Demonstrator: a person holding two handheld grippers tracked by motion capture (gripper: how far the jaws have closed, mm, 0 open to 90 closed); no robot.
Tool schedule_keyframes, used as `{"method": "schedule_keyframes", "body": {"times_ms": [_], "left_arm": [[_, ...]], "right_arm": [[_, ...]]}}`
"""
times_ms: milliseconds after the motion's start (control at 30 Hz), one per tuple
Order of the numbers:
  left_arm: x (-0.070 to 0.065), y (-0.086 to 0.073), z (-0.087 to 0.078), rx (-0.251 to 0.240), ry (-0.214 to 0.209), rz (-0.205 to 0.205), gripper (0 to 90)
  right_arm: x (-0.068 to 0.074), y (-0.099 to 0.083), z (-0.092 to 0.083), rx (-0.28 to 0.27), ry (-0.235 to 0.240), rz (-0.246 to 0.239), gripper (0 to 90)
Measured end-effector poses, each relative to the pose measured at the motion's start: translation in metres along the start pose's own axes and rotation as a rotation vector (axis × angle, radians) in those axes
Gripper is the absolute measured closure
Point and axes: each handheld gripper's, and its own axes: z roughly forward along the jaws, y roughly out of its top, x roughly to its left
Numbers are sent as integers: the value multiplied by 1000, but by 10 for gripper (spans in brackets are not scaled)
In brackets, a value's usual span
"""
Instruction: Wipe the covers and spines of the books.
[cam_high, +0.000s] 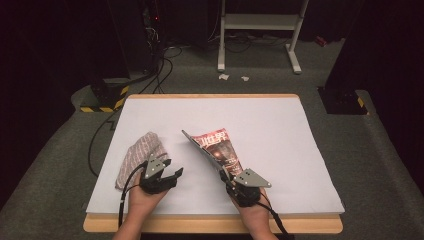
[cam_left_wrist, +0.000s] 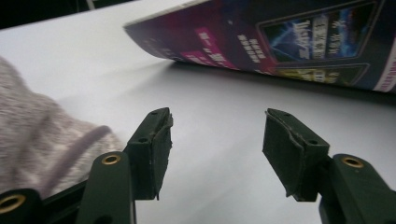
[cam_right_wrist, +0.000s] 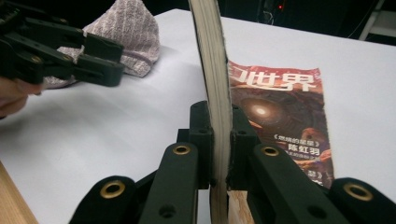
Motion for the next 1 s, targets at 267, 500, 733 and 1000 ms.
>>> {"method": "schedule_keyframes", "body": {"times_ms": [267,500,733,1000], "left_arm": [[31,3,-29,-79,62,-44,424],[66,-8,-44,-88,138,-109,386],[91,-20,-46,-49,187,-160,346],[104,-30,-21,67,170,-182,369]], "right_arm": [[-8,3,-7,-16,-10,-1,842],[-15,2,-12,-26,-6,5,840],[-19,2,-14,-24,1,15,840],[-21,0,-14,-15,12,18,840]]}}
